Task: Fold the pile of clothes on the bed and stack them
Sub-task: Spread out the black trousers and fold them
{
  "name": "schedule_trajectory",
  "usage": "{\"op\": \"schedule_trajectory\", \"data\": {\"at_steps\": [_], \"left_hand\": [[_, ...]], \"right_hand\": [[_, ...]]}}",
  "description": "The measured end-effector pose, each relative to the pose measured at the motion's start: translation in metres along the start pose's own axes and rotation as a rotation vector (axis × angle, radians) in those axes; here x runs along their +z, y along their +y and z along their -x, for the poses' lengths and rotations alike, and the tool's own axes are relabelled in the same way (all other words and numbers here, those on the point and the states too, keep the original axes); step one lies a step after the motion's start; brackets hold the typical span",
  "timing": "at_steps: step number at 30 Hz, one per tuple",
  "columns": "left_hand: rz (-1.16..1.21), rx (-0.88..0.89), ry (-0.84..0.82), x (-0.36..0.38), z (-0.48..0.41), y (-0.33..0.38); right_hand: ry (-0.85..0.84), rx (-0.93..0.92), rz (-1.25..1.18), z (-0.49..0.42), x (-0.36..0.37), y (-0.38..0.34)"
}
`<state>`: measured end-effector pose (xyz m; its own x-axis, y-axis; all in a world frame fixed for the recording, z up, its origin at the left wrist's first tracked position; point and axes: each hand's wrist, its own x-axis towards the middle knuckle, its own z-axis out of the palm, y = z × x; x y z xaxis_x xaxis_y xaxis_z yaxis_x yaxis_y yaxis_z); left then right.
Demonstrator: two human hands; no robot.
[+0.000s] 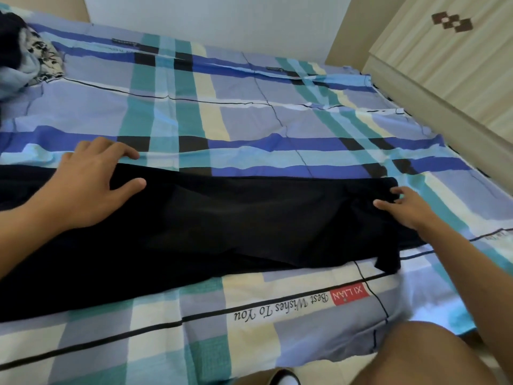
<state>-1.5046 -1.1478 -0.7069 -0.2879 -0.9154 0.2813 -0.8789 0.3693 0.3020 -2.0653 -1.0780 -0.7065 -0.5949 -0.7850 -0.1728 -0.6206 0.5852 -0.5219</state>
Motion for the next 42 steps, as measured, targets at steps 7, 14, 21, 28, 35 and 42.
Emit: {"op": "schedule_trajectory", "data": {"at_steps": [7, 14, 21, 28, 35, 42], "left_hand": [[0.109, 0.382, -0.351, 0.015, 0.019, 0.038], [0.071, 0.489, -0.405, 0.037, 0.029, 0.038], [0.032, 0.500, -0.326, 0.049, 0.032, 0.030], [-0.131, 0.505, -0.181, 0.066, 0.035, 0.032], [0.044, 0.455, -0.174, 0.030, 0.025, 0.053], [0.298, 0.374, -0.590, -0.005, 0.048, 0.066]], "right_hand": [[-0.271, 0.280, -0.411, 0.010, -0.010, 0.024], [-0.288, 0.109, -0.683, 0.007, -0.024, -0.002], [0.232, -0.021, -0.174, -0.036, -0.053, -0.011], [-0.068, 0.145, -0.148, -0.031, -0.023, 0.037], [0.148, -0.005, -0.033, -0.044, -0.048, 0.037], [0.020, 0.037, 0.310, -0.046, -0.021, 0.061]]}}
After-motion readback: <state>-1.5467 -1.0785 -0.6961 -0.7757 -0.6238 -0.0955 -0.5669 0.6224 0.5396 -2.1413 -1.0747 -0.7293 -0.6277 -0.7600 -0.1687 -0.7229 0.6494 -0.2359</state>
